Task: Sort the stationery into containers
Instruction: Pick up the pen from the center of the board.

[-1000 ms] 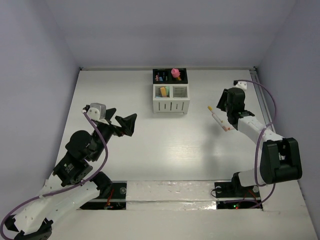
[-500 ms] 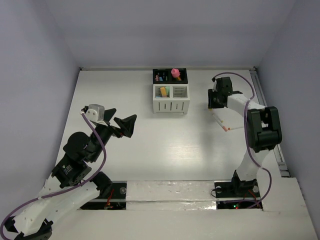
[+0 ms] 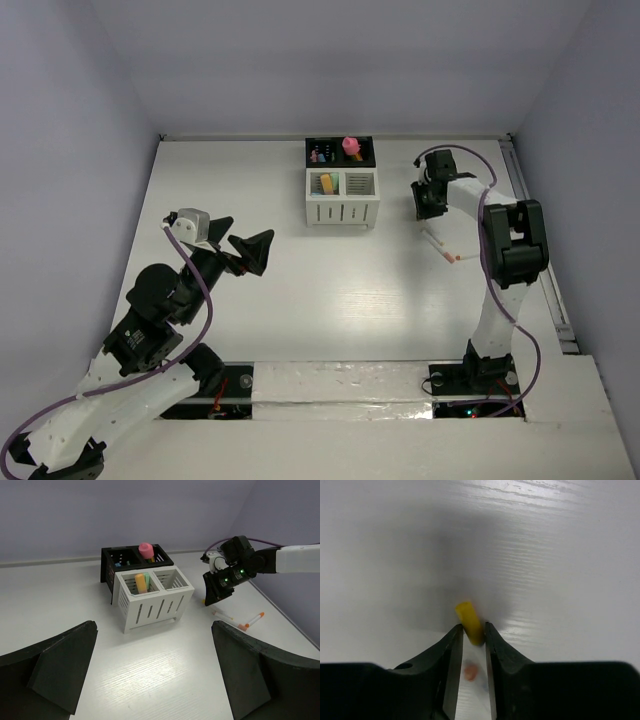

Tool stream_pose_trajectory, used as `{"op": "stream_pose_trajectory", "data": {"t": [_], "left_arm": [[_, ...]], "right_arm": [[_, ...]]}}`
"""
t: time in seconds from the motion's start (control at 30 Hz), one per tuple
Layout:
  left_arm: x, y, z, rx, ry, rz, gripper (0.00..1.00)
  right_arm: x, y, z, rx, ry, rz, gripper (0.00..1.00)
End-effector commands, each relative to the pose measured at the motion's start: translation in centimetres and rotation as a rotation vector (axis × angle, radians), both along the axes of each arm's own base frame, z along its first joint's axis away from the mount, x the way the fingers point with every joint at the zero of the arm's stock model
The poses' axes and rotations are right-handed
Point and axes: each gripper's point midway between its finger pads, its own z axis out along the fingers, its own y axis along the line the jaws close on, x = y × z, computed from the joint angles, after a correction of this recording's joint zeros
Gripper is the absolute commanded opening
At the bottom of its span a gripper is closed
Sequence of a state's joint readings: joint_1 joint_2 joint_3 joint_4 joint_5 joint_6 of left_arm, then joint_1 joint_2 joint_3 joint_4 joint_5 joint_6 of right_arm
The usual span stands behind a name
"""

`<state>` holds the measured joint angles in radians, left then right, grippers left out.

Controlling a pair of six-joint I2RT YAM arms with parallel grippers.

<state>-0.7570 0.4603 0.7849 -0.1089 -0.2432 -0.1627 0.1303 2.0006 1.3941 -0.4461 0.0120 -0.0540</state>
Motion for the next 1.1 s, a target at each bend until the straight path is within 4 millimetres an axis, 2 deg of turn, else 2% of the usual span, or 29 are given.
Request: {"op": "stream_pose_trajectory", "data": {"t": [0.0,0.07,0.13,0.33,0.43,0.47,0.57,0.63,0.67,0.7,0.73,0.77,0.8,0.83,0.87,0.9,0.97,1.0,1.03,1.07], "left_arm": [[0.1,0.0,1.2,-0.037,-0.033,0.003,0.99],[0.1,0.0,1.2,-0.036,-0.032,0.004,0.99],[0.2,0.0,1.0,-0.032,-0.029,0.007,0.99],[0.5,0.0,0.8,-0.023,-0.021,0.015,0.99],[0.6,-0.1,0.6,-0.019,-0.017,0.018,0.99],[0.6,-0.1,0.6,-0.018,-0.016,0.02,0.99],[0.8,-0.2,0.4,-0.013,-0.012,0.02,0.99],[0.8,-0.2,0.3,-0.01,-0.008,0.021,0.99],[0.9,-0.2,0.2,-0.008,-0.006,0.023,0.99],[0.9,-0.2,0.2,-0.007,-0.005,0.024,0.99],[1.1,0.0,0.2,-0.006,-0.004,0.035,0.99],[1.1,-0.1,0.1,-0.005,-0.001,0.037,0.99],[1.2,-0.1,0.0,-0.002,0.001,0.037,0.99],[1.3,-0.2,-0.1,0.0,0.005,0.034,0.99],[1.3,-0.3,-0.1,0.003,0.005,0.032,0.99],[1.3,-0.4,-0.2,0.005,0.007,0.031,0.99],[1.6,-0.5,-0.5,0.014,0.016,0.034,0.99],[1.7,-0.5,-0.6,0.016,0.018,0.034,0.99],[1.7,-0.6,-0.6,0.018,0.02,0.034,0.99],[1.8,-0.6,-0.8,0.023,0.026,0.034,0.99]], "right_arm": [[-0.8,-1.3,-1.9,-0.063,0.076,0.01,0.28],[-0.4,-1.5,-1.8,-0.075,0.065,0.016,0.27],[-0.1,-1.5,-1.9,-0.082,0.06,0.023,0.21],[1.8,-1.4,-0.9,-0.092,-0.007,0.048,0.12],[2.6,-1.4,0.8,-0.086,-0.077,0.036,0.03],[2.9,-1.3,2.1,-0.077,-0.115,0.025,0.03],[3.2,-1.0,4.3,-0.044,-0.194,0.006,0.0],[3.7,-0.3,8.1,0.011,-0.307,-0.005,0.0],[3.1,-0.2,8.5,0.026,-0.323,-0.01,0.0],[2.9,0.1,11.5,0.068,-0.393,-0.026,0.0],[2.9,0.3,13.1,0.092,-0.446,-0.039,0.0],[2.2,0.3,13.7,0.1,-0.466,-0.042,0.0],[2.3,1.6,15.6,0.181,-0.525,-0.041,0.0],[1.6,2.5,18.8,0.227,-0.602,-0.026,0.0],[1.2,3.3,20.2,0.268,-0.643,-0.009,0.0],[0.4,5.0,20.9,0.33,-0.657,0.017,0.0],[-0.1,6.8,25.7,0.421,-0.814,0.066,0.0],[-0.8,8.8,26.2,0.486,-0.823,0.098,0.0],[-0.9,9.7,28.3,0.527,-0.902,0.123,0.0],[-1.1,10.6,29.3,0.564,-0.934,0.131,0.0]]}}
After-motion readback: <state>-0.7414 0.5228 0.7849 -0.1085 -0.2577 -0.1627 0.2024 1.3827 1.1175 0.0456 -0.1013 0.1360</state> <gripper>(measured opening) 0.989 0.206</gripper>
